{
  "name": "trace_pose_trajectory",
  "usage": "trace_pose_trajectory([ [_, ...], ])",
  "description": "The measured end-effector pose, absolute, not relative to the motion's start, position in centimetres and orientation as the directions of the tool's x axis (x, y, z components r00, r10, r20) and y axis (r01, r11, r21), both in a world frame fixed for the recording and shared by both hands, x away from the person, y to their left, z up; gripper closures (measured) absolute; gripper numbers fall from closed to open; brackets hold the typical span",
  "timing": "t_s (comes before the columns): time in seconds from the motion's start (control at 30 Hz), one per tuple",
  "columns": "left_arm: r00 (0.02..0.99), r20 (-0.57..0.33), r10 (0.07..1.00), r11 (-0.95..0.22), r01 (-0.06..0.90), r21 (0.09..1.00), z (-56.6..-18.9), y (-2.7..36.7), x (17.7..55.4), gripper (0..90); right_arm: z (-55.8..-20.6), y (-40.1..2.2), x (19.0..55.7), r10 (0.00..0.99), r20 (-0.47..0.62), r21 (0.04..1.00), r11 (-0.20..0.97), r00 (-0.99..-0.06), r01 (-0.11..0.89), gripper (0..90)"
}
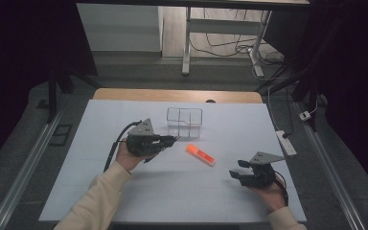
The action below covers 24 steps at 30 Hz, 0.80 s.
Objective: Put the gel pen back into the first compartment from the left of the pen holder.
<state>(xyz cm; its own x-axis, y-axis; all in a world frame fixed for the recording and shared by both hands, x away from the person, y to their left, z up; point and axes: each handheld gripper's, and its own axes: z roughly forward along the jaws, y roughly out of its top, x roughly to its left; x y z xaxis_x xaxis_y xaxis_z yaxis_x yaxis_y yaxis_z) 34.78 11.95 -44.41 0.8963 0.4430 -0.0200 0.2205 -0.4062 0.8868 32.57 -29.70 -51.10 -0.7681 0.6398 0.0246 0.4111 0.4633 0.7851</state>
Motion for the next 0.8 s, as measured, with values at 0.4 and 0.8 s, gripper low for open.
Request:
trace_pose_trajectory([
  [0.4, 0.897, -0.030, 0.442, -0.353, 0.205, 0.913, -43.1, 11.0, 36.5, 80.2, -51.1, -29.7, 32.6, 0.637, 0.019, 0.785, 0.468, -0.771, 0.406, 40.1],
  [0.8, 0.884, -0.044, 0.465, -0.318, 0.213, 0.924, -42.2, 11.1, 37.9, 80.2, -51.2, -29.7, 32.7, 0.639, 0.019, 0.783, 0.469, -0.769, 0.409, 40.0],
])
